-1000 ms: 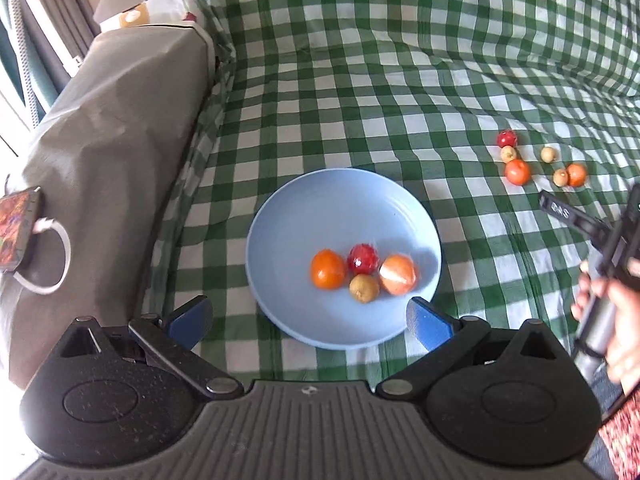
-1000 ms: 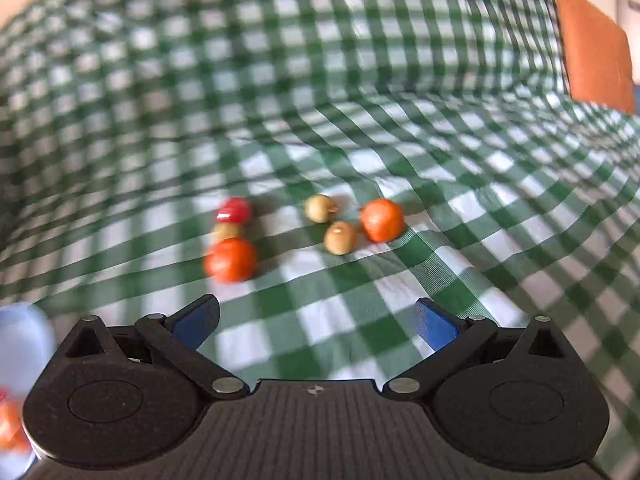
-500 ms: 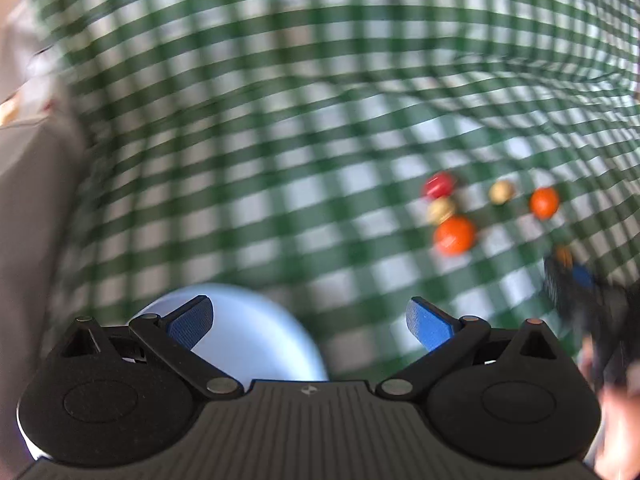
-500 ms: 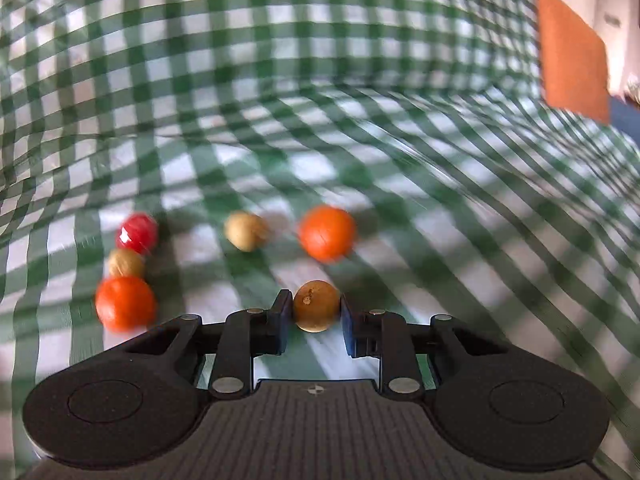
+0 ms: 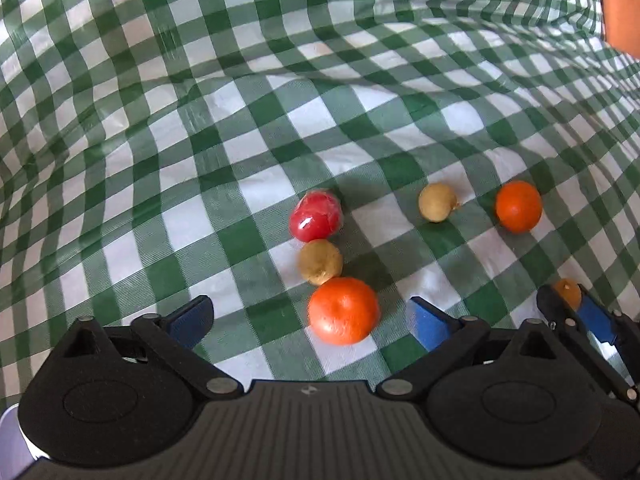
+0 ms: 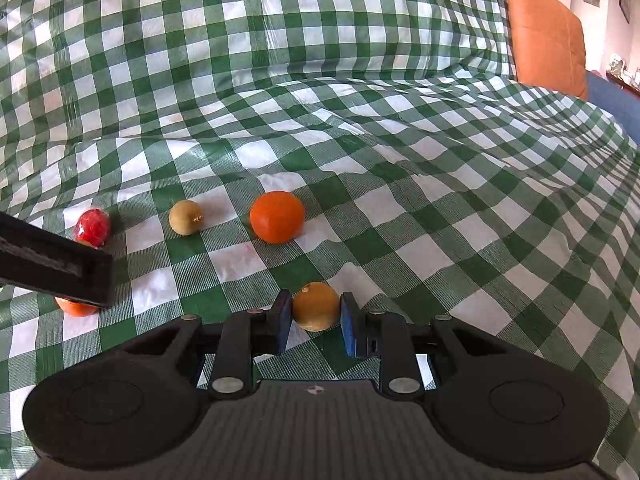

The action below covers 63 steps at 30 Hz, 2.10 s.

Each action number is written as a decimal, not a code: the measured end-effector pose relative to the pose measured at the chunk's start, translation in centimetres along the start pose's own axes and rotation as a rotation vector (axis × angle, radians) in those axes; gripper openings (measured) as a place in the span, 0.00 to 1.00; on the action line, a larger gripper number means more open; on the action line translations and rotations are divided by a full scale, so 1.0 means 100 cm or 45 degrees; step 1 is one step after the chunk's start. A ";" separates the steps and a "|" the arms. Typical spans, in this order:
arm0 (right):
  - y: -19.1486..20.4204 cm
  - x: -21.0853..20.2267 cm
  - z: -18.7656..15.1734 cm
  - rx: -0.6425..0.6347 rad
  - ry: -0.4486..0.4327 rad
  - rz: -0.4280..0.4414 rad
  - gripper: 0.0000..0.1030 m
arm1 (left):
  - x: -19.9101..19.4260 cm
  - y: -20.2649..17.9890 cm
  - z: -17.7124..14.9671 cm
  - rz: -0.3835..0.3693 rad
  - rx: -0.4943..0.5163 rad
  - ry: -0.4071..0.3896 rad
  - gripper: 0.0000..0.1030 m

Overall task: Organize fruits
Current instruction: 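Grasp a tangerine with the left tool while the right tool grasps a tan fruit, then carry both fruits over the blue plate and open both tools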

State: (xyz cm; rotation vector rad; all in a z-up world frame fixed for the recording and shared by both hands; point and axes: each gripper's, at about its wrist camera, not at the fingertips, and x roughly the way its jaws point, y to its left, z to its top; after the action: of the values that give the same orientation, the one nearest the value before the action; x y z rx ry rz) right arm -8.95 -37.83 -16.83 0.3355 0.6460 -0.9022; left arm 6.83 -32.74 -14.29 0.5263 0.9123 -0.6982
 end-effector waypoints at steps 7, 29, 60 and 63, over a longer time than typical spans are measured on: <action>0.002 0.000 0.001 -0.025 -0.019 -0.005 0.26 | -0.023 -0.002 -0.009 -0.029 0.070 -0.022 0.38; 0.029 -0.269 -0.037 -0.223 -0.183 0.520 0.26 | -0.292 0.151 -0.196 0.218 -0.251 -0.012 0.38; 0.110 -0.411 -0.091 -0.605 -0.213 0.816 0.26 | -0.364 0.187 -0.303 0.145 -0.451 -0.158 0.38; 0.114 -0.409 -0.092 -0.619 -0.206 0.813 0.26 | -0.361 0.191 -0.303 0.143 -0.458 -0.154 0.38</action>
State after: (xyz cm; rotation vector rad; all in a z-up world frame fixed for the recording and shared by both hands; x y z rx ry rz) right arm -21.62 -1.13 2.62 0.0182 0.5387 -0.1448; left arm -10.39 11.87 3.02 0.2112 0.8633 -0.4453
